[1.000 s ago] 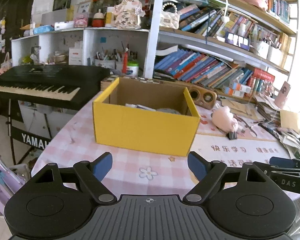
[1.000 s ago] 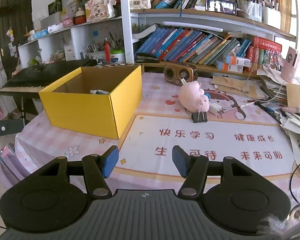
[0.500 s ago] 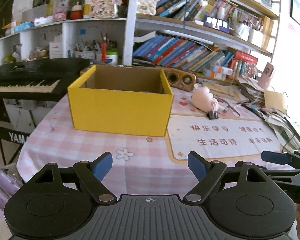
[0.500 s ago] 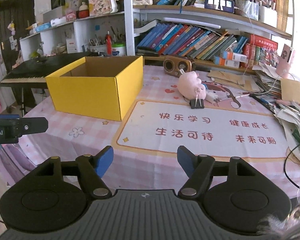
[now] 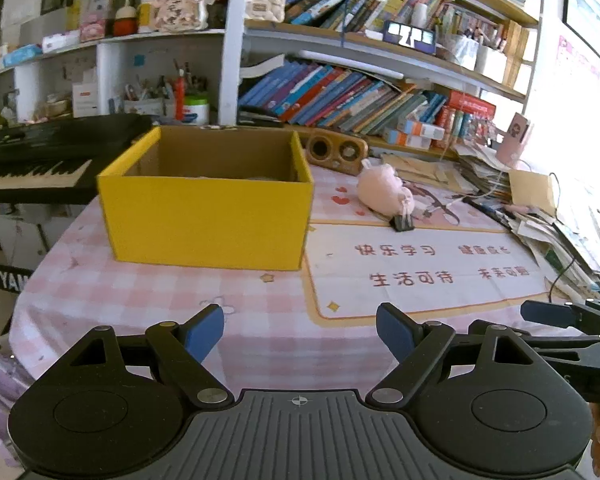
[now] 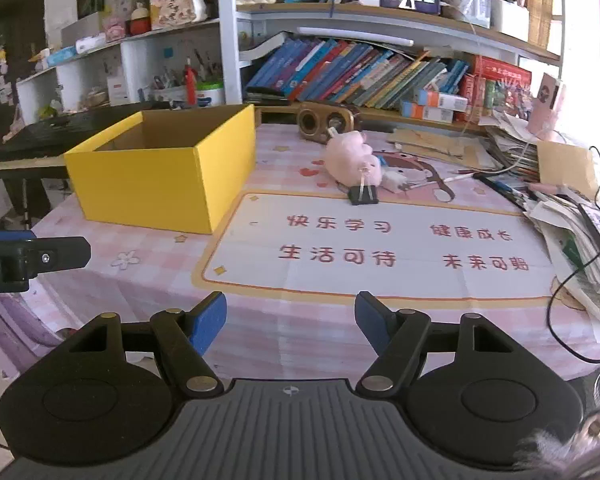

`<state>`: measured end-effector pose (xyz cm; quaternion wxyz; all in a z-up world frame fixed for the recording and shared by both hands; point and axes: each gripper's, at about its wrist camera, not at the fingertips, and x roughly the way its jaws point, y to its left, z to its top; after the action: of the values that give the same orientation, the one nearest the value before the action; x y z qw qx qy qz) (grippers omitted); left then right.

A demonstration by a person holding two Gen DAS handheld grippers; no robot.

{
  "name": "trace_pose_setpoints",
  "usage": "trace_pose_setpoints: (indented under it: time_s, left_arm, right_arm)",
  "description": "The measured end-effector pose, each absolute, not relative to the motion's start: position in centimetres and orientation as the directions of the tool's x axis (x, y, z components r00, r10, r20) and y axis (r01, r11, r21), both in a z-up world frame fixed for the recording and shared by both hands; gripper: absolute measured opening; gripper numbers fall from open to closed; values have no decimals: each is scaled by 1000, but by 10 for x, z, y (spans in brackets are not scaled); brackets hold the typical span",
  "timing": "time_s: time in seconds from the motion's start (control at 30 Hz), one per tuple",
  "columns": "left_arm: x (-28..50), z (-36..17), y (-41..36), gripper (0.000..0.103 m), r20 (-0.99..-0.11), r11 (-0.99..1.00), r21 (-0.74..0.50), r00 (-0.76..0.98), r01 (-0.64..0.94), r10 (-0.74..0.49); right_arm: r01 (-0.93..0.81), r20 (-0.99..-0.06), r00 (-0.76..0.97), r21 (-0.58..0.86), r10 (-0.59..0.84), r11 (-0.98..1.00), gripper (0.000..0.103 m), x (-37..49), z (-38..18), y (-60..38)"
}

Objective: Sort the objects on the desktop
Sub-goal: 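Move both grippers toward the pink pig and white charger plug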

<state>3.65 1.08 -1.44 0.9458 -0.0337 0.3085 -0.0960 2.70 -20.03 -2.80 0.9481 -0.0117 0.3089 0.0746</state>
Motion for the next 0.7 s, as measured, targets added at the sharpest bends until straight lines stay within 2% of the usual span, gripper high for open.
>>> trace_pose_setpoints:
  time_s: [0.7]
  left_arm:
    - [77,-21,-49,86,-601,949,-131,738,288,-307]
  right_arm:
    - [-62,-614,788,5,52,998,70,52,-31,-251]
